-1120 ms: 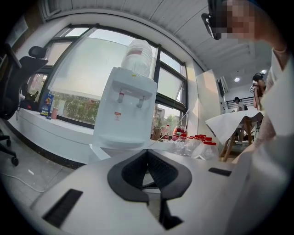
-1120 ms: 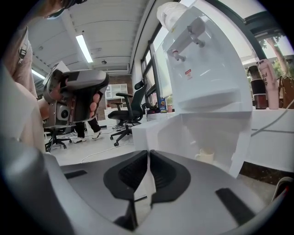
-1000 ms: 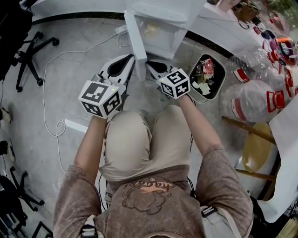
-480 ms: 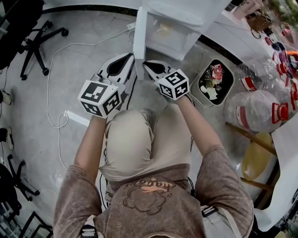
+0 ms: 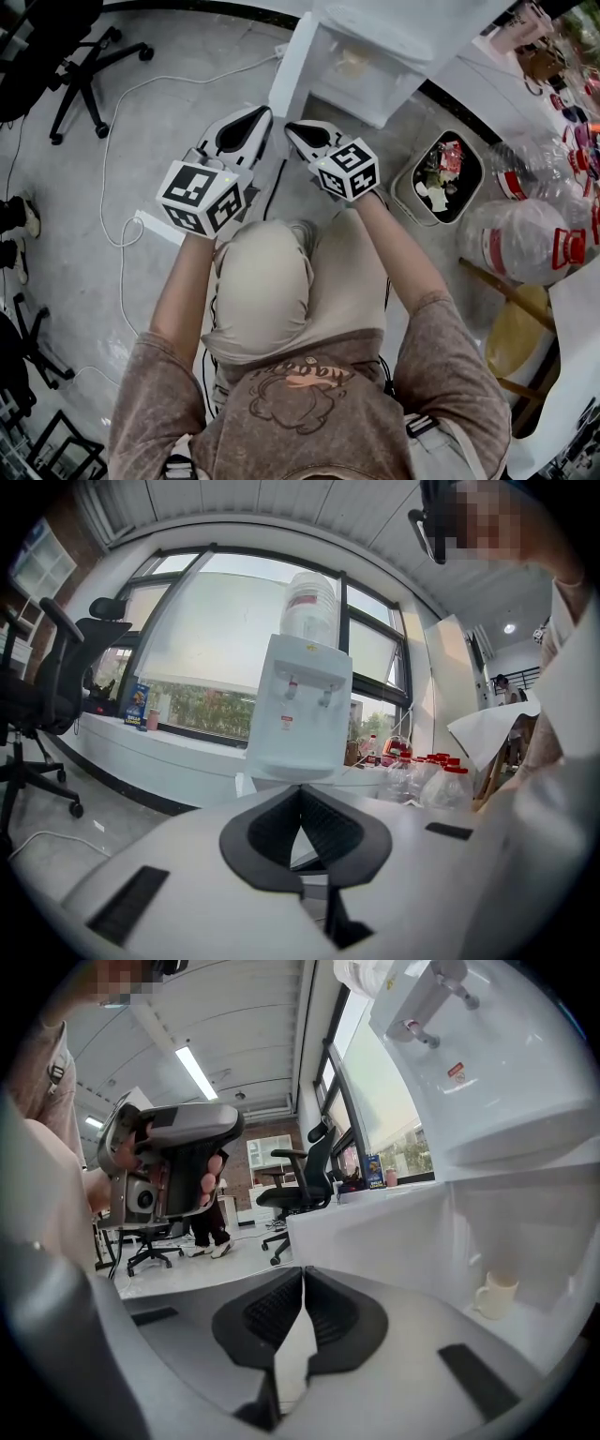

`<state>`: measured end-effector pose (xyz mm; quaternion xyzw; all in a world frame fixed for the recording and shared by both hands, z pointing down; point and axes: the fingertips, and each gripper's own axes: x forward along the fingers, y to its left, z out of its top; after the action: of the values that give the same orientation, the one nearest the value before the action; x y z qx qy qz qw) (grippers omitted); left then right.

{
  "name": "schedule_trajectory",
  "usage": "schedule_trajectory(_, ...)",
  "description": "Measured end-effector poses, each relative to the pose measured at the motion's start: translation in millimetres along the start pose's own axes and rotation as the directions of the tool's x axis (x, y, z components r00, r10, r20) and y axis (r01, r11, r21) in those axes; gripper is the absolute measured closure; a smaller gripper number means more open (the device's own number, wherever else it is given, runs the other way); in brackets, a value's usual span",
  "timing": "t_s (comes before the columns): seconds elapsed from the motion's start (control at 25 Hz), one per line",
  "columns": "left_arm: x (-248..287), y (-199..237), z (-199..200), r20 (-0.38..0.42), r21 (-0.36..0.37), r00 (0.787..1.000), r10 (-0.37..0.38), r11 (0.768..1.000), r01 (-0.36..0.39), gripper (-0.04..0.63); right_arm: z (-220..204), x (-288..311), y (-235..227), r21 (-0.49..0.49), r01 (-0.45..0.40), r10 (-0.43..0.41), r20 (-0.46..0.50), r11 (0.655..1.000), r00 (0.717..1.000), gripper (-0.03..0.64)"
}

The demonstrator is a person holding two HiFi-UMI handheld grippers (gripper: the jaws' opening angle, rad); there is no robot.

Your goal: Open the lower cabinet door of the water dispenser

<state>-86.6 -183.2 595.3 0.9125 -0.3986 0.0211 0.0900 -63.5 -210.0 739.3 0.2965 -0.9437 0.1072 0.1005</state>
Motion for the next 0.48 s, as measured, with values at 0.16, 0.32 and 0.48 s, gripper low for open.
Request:
schedule_trajectory(0.16, -5, 9, 3, 0.005, -0.003, 1.0, 0.02, 1.0, -0.02, 0.583, 3, 11, 5, 0.003, -0.019, 0.019, -0.002, 1.0, 1.0, 0.6)
schedule_trajectory(0.32, -8, 17, 5, 0.015, -0.009, 0.999, 0.04, 0.999, -0.04, 0.583, 4, 17, 7, 0.003, -0.037, 0.037, -0.007, 0.999, 0.999, 0.601)
schedule_trajectory(0.48, -11, 22, 5, 0.023, -0.017, 0.998, 0.05, 0.999, -0.05, 0.583, 6, 25, 10, -0.005, -0.048, 0.048, -0.016, 0.999, 0.999, 0.601)
